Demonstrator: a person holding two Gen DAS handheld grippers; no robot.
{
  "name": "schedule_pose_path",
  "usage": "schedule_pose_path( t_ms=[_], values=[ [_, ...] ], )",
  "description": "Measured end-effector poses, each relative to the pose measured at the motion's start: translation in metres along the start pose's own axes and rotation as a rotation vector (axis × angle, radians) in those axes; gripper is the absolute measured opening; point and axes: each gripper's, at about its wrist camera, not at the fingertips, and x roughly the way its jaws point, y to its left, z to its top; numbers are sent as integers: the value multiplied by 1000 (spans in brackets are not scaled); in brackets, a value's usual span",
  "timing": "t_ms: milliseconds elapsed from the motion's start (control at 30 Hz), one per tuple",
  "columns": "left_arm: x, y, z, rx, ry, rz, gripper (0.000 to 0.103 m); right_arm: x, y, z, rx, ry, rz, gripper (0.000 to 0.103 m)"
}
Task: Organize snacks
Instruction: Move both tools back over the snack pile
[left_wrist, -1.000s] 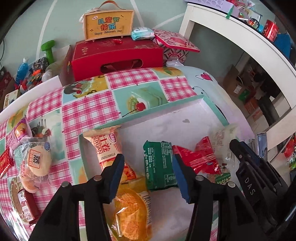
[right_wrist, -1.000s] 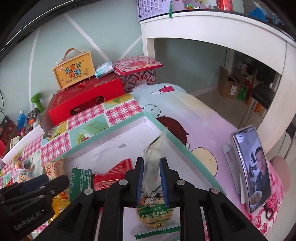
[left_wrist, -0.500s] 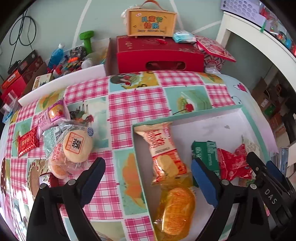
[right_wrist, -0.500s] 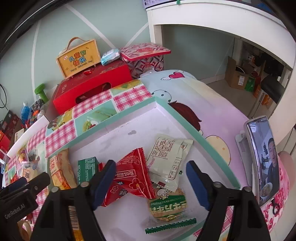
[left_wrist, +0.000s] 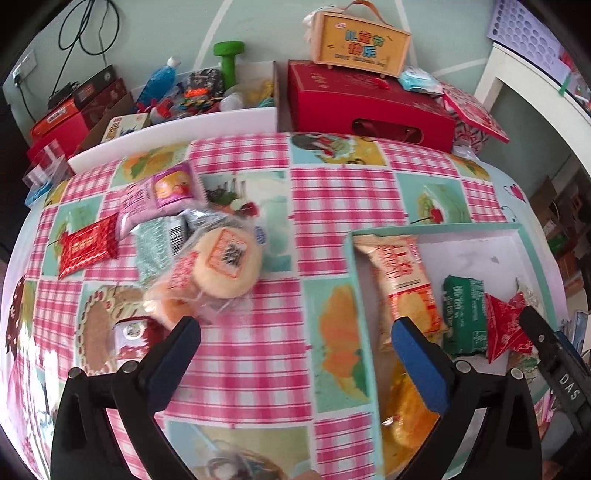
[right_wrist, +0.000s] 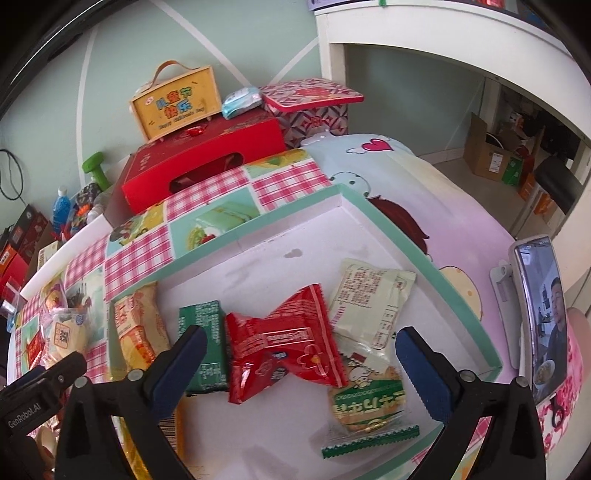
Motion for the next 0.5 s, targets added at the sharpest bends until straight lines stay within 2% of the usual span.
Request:
schedule_pose_path(
  t_ms=[233, 500],
  values=[
    [-9, 41, -7, -62, 8, 19, 103, -6, 24, -1, -36, 11, 25, 103],
    [-22, 92, -21, -134, -3, 57, 103, -13, 70, -11, -138, 21, 64, 103]
  ],
)
